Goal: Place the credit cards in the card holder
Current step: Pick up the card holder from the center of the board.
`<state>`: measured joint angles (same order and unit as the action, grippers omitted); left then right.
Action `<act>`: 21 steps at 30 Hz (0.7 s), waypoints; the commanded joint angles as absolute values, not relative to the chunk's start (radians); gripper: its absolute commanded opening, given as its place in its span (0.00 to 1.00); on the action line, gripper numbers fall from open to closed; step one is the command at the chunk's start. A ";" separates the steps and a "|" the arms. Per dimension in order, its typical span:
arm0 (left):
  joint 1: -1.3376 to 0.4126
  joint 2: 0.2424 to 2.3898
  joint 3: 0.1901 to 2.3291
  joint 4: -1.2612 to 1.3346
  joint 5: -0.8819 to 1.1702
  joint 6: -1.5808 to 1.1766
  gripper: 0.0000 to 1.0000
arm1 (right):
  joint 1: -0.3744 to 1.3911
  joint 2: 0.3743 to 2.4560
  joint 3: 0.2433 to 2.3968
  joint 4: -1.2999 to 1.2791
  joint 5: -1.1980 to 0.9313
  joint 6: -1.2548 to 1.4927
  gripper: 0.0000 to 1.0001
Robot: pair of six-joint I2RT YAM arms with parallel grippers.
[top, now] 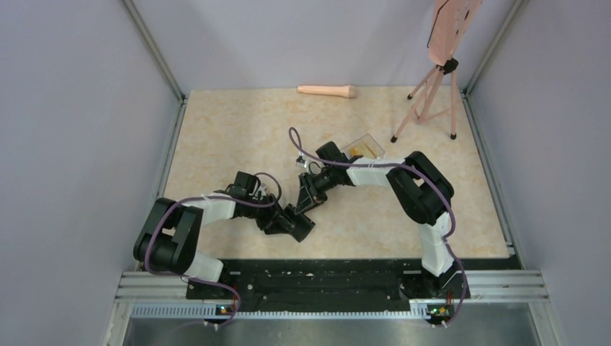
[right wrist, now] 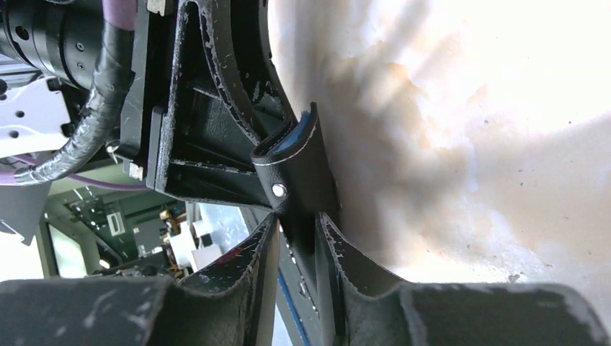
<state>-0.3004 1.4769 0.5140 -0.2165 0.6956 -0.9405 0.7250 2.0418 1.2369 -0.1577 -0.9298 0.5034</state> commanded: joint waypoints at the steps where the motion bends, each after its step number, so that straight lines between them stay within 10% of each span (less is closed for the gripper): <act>1: -0.288 1.422 0.514 -0.121 0.626 -0.914 0.41 | 0.732 2.017 1.273 -0.136 -0.998 0.514 0.23; 21: -0.285 1.336 0.494 -0.033 0.656 -0.927 0.45 | 0.747 2.076 1.327 -0.186 -1.022 0.445 0.29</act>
